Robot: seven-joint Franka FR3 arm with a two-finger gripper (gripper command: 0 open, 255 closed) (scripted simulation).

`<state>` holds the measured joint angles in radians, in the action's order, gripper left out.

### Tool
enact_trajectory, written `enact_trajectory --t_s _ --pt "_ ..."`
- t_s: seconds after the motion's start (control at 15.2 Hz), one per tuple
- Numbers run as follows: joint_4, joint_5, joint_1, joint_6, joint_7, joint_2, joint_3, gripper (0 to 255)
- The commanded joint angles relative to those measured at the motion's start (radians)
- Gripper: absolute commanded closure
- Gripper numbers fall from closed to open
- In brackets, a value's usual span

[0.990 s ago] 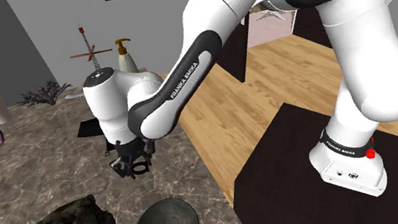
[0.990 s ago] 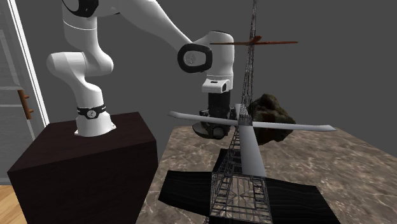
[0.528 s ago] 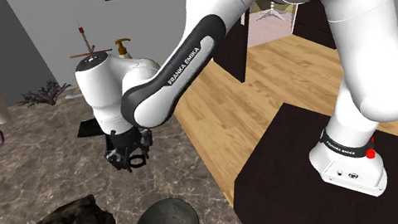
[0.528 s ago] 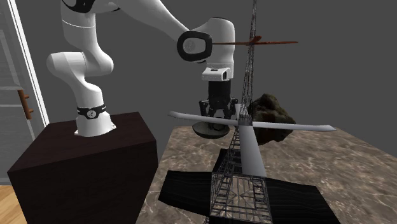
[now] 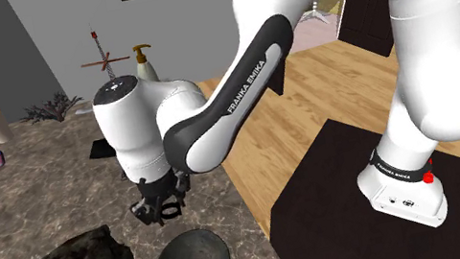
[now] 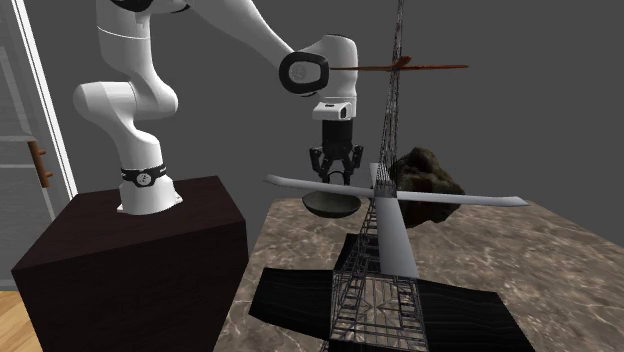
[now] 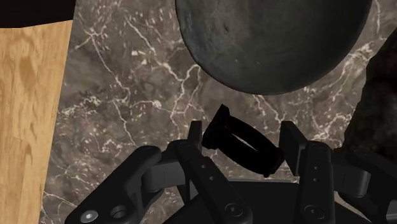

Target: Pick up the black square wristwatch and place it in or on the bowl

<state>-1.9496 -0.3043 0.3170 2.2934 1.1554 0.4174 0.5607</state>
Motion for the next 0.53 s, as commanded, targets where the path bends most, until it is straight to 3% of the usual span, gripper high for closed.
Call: enact_trajectory --t_s 0.0,0.46 --pt "-0.029 0.001 0.027 0.011 0.047 -0.016 0.013 255" --pt "-0.095 -0.005 0.106 0.045 0.173 -0.043 0.046 255"
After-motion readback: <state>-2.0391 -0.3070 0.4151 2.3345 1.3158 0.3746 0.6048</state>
